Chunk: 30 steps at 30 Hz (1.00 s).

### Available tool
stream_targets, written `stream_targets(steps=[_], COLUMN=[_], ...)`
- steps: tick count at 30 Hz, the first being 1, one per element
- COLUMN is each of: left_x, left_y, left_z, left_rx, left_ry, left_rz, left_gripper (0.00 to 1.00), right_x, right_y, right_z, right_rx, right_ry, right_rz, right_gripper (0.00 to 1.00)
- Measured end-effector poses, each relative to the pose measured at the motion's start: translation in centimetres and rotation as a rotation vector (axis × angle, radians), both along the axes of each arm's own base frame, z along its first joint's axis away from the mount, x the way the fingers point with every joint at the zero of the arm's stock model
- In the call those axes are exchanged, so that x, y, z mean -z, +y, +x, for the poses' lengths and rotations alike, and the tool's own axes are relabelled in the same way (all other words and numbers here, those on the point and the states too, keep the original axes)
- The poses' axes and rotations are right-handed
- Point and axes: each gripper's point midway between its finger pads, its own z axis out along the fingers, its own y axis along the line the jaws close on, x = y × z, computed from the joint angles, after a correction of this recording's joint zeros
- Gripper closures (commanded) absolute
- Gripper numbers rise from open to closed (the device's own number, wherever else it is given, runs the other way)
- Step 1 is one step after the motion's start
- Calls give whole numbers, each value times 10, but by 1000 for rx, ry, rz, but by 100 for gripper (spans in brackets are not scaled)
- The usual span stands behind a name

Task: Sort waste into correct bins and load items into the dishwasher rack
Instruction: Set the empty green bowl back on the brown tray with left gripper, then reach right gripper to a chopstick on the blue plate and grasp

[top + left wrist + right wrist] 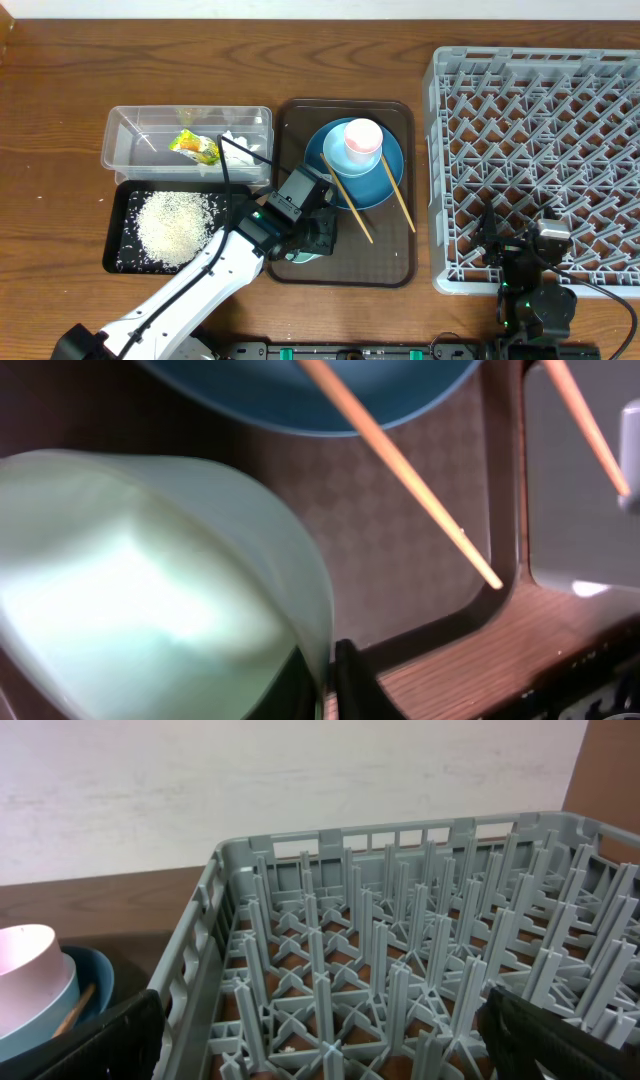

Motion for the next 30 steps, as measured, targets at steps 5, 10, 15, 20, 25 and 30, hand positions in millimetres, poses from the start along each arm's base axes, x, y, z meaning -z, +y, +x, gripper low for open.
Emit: stream_targets(steps=[5,10,15,20,25,30], left_x=[4,4,2,0,-21,-62], left_y=[3,3,4,13,46,94], left_z=[0,5,13,24,49,73], left_rx=[-10,-20,-34,-68,-193,-363], left_ry=[10,-10,-50,-81,-156,-288], left_rz=[20,23,34,49,32,-10], left_gripper=[77,69,68,67,65,44], right_x=[0,0,-13,-21,-38,-33], right_y=[0,0,-4,-7,3,15], right_z=[0,0,0,0,0,0], right_rx=[0,0,21,43,-17,-86], right_ry=[0,0,-51,-85,-153,-98], right_rz=[0,0,-3,-4,-5,-1], right_gripper=[1,1,1,1,1,1])
